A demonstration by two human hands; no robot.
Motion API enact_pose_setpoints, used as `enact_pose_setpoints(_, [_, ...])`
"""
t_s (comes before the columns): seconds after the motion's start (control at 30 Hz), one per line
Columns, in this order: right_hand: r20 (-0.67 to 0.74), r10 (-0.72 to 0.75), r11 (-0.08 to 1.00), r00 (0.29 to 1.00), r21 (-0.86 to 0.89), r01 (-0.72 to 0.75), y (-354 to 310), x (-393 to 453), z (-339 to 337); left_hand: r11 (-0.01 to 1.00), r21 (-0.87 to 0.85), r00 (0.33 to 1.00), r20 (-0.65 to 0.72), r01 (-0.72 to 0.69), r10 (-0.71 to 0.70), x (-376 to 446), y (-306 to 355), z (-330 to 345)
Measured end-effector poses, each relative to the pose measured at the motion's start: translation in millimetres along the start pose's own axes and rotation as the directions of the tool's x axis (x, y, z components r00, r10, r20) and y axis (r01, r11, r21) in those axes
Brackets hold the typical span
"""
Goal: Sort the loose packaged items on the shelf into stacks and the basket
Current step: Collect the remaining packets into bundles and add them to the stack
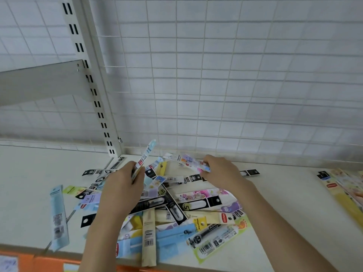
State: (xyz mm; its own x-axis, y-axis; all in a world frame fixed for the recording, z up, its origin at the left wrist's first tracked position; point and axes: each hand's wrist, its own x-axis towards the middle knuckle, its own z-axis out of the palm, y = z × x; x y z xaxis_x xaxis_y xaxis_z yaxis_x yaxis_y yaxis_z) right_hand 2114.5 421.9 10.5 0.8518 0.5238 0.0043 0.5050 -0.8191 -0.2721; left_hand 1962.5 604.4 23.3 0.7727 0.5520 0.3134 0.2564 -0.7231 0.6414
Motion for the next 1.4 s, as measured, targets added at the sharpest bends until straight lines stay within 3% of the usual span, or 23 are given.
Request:
enact_pose_setpoints(0.17, [-0.203,-0.012,0.992,0.979,0.117,0.037,18.1,-20.4,-25.5,1.0,-0.008,0.999,0.048,-0.024,0.024,5.1,6.3,12.6])
enact_pose_setpoints(0.4, [-0.442,0.16,0.96,0.883,0.278,-0.035,50.6,-54.6,-40.5,0.997,-0.019,0.992,0.107,-0.068,0.07,9.6,26.5,32.9])
enact_pose_setpoints(0.6, [-0.437,0.202,0.9,0.876,0.437,0.011,67.2,-74.4,-36.4,0.981,0.09,0.961,0.235,-0.17,0.145,35.8,54.1,57.0])
enact_pose_setpoints(0.67, [-0.432,0.2,0.908,0.88,0.419,0.0,75.1,-79.3,-32.1,0.969,0.115,0.94,0.292,-0.217,0.175,47.2,64.8,67.3])
enact_pose_setpoints(0.93, [-0.471,0.323,0.846,0.821,0.532,-0.028,93.6,-101.9,-24.8,0.902,0.236,0.806,0.566,-0.361,0.174,67.6,86.5,129.3])
enact_pose_setpoints(1.1, [-0.428,0.381,0.82,0.819,0.565,-0.087,103.8,-109.3,-18.0,0.834,0.328,0.779,0.6,-0.445,0.179,62.2,81.2,148.5])
enact_pose_setpoints(1.23, [-0.434,0.354,0.863,0.829,0.493,-0.11,104.3,-109.5,-13.8,0.762,0.398,0.785,0.577,-0.511,0.226,59.9,83.1,150.8])
enact_pose_setpoints(1.4, [-0.344,0.315,0.907,0.885,0.383,-0.174,103.9,-106.6,-10.3,0.763,0.414,0.837,0.46,-0.496,0.295,68.0,80.5,133.0])
